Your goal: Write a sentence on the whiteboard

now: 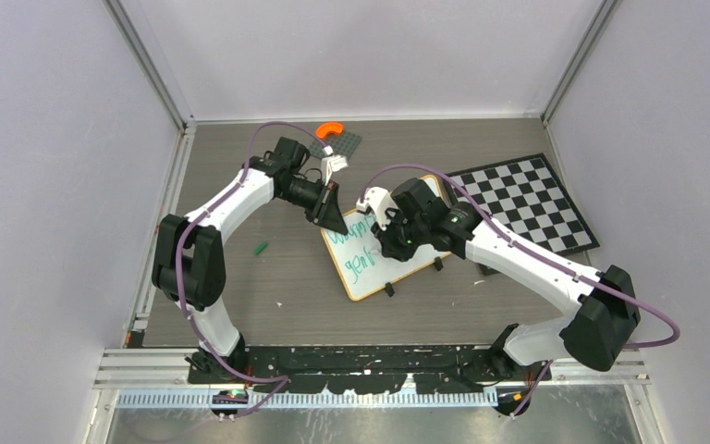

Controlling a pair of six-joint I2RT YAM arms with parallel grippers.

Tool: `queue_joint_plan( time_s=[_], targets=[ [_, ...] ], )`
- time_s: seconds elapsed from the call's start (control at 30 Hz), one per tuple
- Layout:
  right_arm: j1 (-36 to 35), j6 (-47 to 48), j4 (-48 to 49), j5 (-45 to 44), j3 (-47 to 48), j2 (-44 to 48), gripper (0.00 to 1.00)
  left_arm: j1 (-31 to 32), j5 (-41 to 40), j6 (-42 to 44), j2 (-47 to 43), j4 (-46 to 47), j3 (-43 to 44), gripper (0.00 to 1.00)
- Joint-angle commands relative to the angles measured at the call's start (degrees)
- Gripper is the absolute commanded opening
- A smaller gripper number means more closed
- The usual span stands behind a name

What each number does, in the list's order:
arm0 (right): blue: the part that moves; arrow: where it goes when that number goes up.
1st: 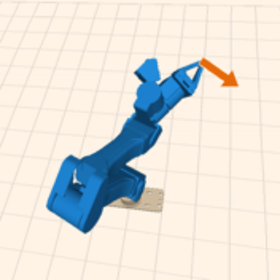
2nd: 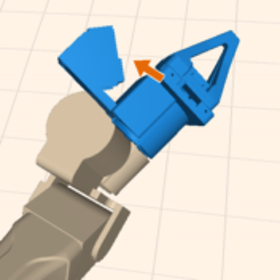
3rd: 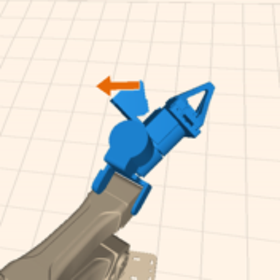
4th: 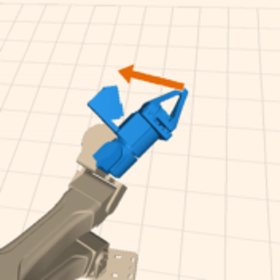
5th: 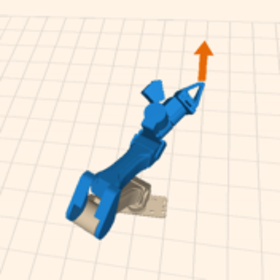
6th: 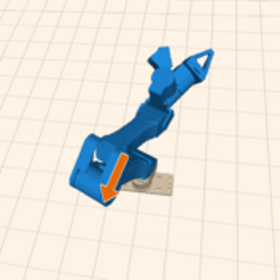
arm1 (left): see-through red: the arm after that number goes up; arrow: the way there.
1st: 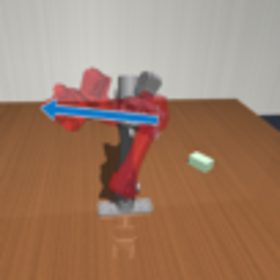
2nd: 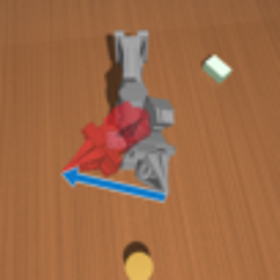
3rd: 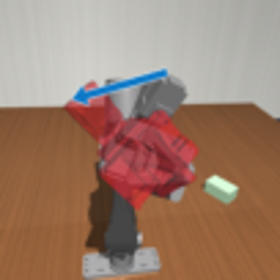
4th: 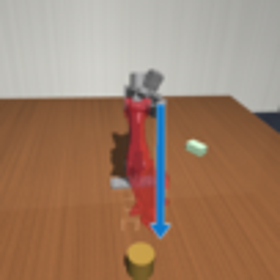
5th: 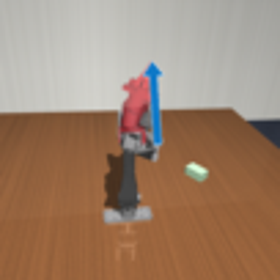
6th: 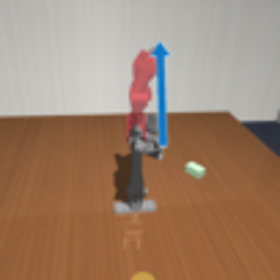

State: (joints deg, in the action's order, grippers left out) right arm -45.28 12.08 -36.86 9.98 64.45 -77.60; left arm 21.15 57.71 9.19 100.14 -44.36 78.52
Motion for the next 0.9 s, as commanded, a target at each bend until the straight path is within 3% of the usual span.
queue_joint_plan(
  time_s=[0.0, 0.87],
  targets=[
    [-1.1, -0.6, 1.6, 0.8, 2.8, -0.5, 0.0, 0.1, -0.8, -0.1, -2.0, -0.1, 1.1, 0.0],
    [1.1, 0.7, 2.0, -2.8, 0.1, 0.1, 0.0, 0.0, -0.9, 0.0, -1.9, 0.0, 1.0, 0.0]
  ],
)
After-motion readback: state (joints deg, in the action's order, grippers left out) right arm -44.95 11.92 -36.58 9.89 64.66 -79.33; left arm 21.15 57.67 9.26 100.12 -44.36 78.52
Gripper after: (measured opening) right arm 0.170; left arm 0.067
